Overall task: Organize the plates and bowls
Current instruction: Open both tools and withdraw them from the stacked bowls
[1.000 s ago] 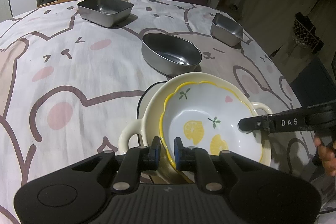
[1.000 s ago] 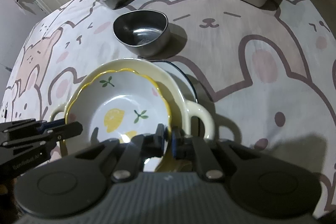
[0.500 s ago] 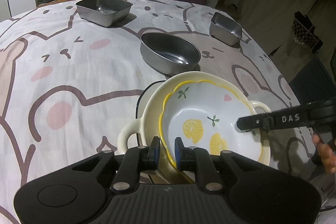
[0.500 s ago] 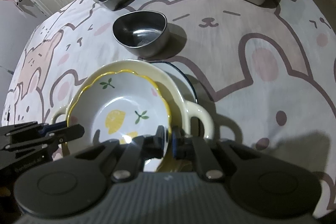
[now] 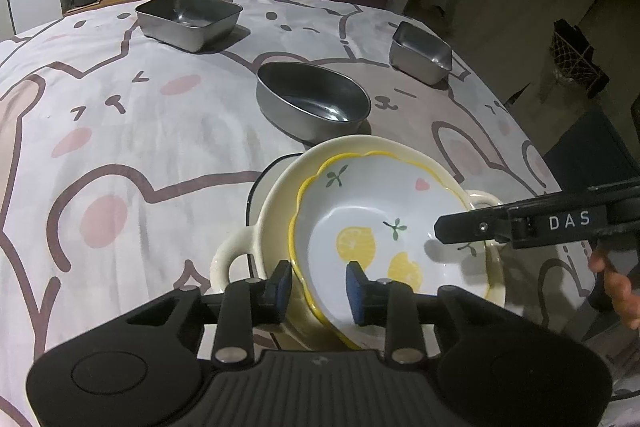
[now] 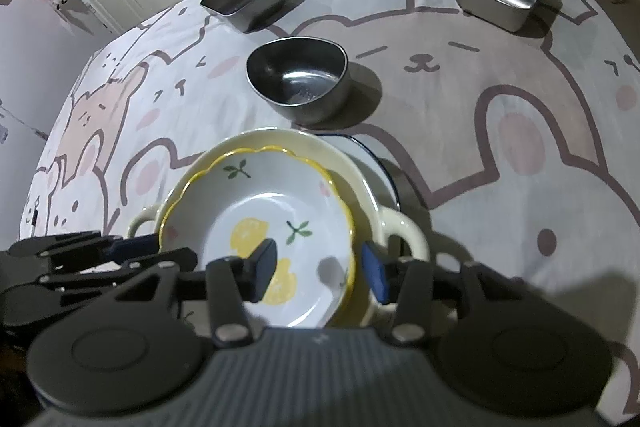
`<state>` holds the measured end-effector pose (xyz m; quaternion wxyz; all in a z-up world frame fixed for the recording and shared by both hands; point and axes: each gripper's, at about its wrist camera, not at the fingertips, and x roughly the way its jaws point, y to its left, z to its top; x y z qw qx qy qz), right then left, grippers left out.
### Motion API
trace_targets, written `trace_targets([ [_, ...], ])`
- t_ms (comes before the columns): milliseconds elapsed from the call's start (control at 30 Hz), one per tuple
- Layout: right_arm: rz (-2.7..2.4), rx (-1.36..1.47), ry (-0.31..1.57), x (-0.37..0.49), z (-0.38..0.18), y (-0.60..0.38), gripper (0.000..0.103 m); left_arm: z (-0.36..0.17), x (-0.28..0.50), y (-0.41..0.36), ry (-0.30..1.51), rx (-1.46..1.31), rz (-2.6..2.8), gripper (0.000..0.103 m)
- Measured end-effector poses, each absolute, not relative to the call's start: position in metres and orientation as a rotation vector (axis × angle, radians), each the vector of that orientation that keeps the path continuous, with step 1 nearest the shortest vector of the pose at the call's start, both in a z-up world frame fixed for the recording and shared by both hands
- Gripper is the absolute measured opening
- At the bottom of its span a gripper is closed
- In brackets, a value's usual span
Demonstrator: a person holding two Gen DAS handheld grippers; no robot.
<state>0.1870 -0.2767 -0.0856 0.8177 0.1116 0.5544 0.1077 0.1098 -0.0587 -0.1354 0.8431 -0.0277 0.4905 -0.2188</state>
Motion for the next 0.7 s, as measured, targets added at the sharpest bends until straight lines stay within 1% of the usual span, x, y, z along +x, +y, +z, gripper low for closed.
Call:
trace_targets([
  [100,0.232,0.241,1.181,0.187,-0.085,-0.278,0.054,-0.133,0.109,-0.059,1.029,-0.059,-0.462,0.038],
  [200,0.237,0.244,1.176,0.186,-0.084,-0.279,0.058,-0.125,0.109,-0.058,1.004,-0.064,-0.451,0.046],
  [233,0.241,0.243,1.169,0.186,-0.081,-0.279,0.060,-0.121,0.109,-0.057,0.992,-0.069,-0.447,0.052],
  [267,0.242,0.243,1.158,0.185,-0.078,-0.279,0.065,-0.117,0.110,-0.057,0.980,-0.073,-0.444,0.060],
  [300,0.240,0.240,1.143,0.185,-0.074,-0.280,0.073,-0.113,0.110,-0.057,0.965,-0.076,-0.440,0.065],
  [333,0.236,0.233,1.122,0.183,-0.069,-0.280,0.077,-0.109,0.111,-0.057,0.948,-0.079,-0.435,0.074],
  [367,0.229,0.225,1.098,0.182,-0.064,-0.281,0.084,-0.105,0.111,-0.057,0.929,-0.082,-0.433,0.081],
  [400,0.223,0.220,1.066,0.181,-0.058,-0.284,0.089,-0.100,0.113,-0.058,0.911,-0.090,-0.430,0.085],
  [433,0.219,0.223,1.043,0.180,-0.053,-0.287,0.093,-0.097,0.114,-0.057,0.897,-0.098,-0.428,0.093],
  [467,0.209,0.230,1.021,0.180,-0.048,-0.291,0.101,-0.093,0.117,-0.058,0.881,-0.105,-0.427,0.100],
  [533,0.179,0.243,0.973,0.182,-0.038,-0.303,0.103,-0.084,0.124,-0.062,0.849,-0.102,-0.421,0.103],
  [700,0.090,0.267,0.875,0.194,-0.022,-0.334,0.103,-0.066,0.149,-0.080,0.799,-0.103,-0.411,0.103],
])
